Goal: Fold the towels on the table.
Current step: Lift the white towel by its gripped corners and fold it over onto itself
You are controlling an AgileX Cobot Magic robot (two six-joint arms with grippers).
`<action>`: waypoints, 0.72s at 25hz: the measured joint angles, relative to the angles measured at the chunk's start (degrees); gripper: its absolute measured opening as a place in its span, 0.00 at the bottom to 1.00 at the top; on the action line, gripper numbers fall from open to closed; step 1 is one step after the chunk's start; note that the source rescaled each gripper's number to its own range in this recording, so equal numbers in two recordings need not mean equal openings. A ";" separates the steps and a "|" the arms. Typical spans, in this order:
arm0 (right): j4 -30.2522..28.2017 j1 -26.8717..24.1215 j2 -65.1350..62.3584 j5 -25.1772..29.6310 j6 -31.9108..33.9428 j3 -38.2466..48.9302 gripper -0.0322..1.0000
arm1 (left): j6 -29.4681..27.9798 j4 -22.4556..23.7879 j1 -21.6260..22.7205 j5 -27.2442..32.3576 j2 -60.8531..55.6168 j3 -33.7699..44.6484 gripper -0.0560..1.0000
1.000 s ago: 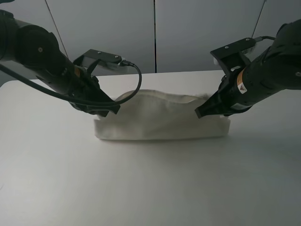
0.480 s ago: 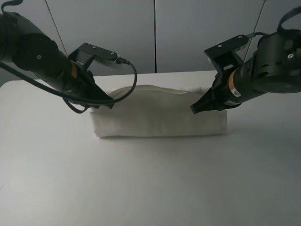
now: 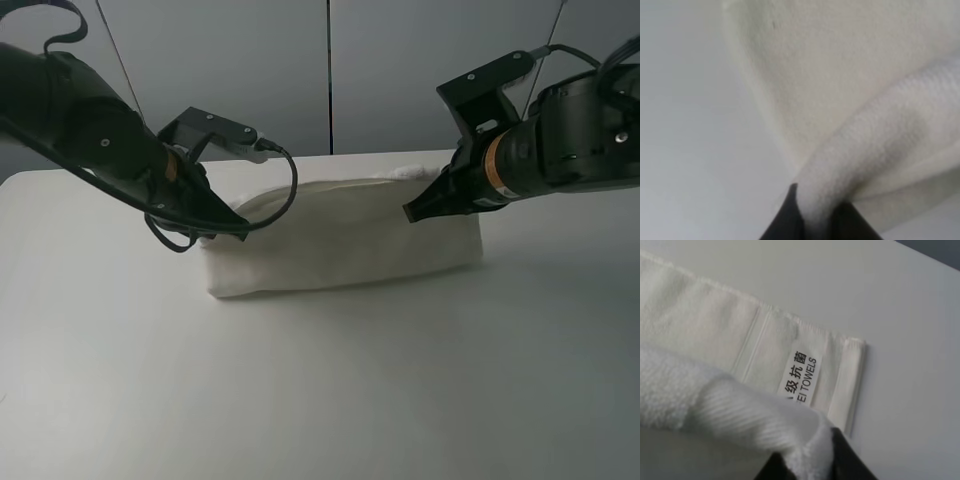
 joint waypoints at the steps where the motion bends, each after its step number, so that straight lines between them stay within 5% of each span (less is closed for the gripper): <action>1: -0.12 0.00 0.00 0.00 0.12 0.00 0.03 | -0.11 0.08 0.00 -0.32 0.00 0.00 0.05; 10: -4.30 0.00 2.43 0.00 3.72 0.00 0.03 | -1.07 2.26 0.00 -1.39 0.00 0.00 0.05; 18: -17.91 0.00 4.44 -0.12 17.16 0.00 0.03 | -8.12 6.67 3.82 -5.02 0.00 0.00 0.05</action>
